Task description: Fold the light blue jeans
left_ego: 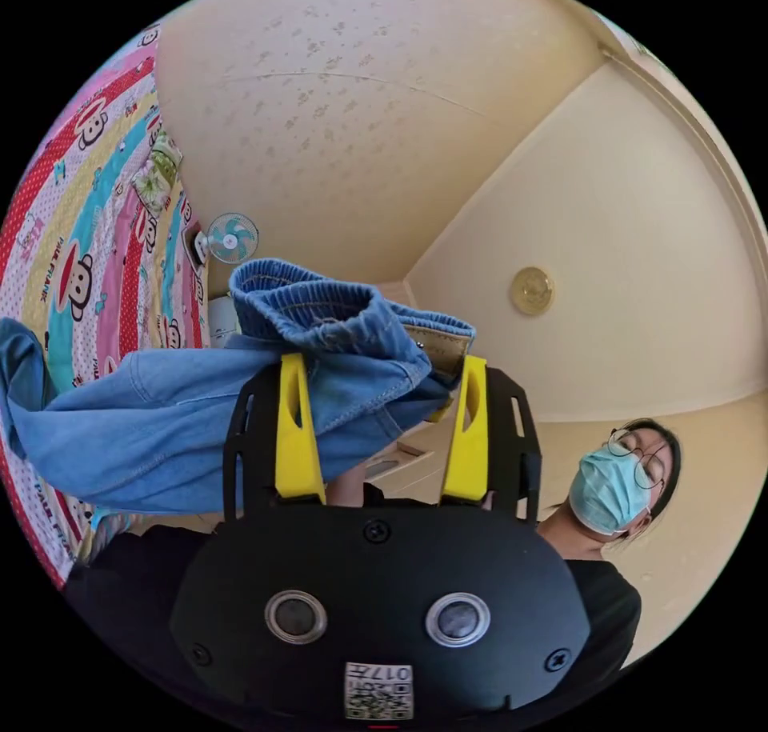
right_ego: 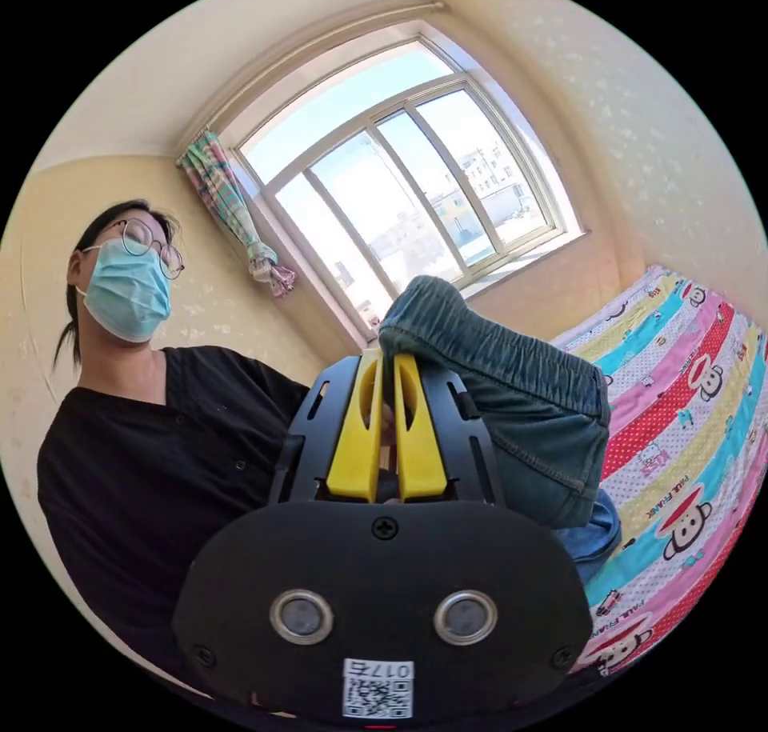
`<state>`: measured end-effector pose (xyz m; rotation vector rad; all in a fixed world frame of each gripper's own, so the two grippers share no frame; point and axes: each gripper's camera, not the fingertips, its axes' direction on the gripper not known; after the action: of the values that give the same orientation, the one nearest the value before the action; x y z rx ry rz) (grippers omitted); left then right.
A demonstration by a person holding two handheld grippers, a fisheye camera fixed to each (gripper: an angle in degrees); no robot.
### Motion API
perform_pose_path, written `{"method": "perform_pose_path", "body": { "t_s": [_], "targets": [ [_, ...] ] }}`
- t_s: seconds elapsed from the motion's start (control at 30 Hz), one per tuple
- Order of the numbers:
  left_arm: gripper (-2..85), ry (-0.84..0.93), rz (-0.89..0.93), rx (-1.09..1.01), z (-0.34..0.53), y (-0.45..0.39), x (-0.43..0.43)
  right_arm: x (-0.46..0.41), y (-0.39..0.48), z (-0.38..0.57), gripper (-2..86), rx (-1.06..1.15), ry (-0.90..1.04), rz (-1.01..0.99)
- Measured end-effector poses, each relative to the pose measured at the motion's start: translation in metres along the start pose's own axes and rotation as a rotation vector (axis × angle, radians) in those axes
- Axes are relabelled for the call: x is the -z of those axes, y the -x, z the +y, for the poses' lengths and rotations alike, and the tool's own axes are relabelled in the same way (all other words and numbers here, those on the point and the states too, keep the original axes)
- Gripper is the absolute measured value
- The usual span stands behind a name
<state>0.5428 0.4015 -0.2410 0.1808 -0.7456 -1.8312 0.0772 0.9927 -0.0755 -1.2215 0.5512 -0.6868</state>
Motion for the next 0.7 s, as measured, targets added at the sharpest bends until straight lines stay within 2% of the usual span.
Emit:
{"method": "perform_pose_path", "body": {
  "t_s": [0.1, 0.17, 0.23, 0.33, 0.47, 0.63, 0.7],
  "targets": [
    [13.2, 0.01, 0.028, -0.012, 0.003, 0.015, -0.003, 0.036, -0.009, 0.018, 2.1, -0.068, -0.141, -0.074],
    [5.2, -0.002, -0.062, -0.074, 0.005, 0.009, -0.003, 0.062, -0.005, 0.024, 2.2, -0.048, -0.225, -0.166],
    [4.8, -0.006, -0.047, -0.118, 0.003, -0.001, -0.004, 0.084, 0.002, 0.023, 2.1, -0.036, -0.269, -0.206],
    [4.5, -0.051, -0.148, -0.271, -0.001, -0.044, 0.007, 0.132, 0.03, 0.018, 2.1, 0.019, -0.341, -0.163],
    [4.4, -0.159, -0.392, -0.495, 0.002, -0.135, 0.026, 0.215, 0.087, 0.014, 1.9, 0.153, -0.448, -0.015],
    [4.3, -0.165, -0.446, -0.798, -0.004, -0.259, -0.015, 0.281, 0.166, -0.018, 1.8, 0.311, -0.44, 0.16],
    [4.3, -0.189, -0.509, -0.918, 0.004, -0.308, -0.047, 0.294, 0.218, -0.035, 1.8, 0.4, -0.46, 0.3]
  ]
}}
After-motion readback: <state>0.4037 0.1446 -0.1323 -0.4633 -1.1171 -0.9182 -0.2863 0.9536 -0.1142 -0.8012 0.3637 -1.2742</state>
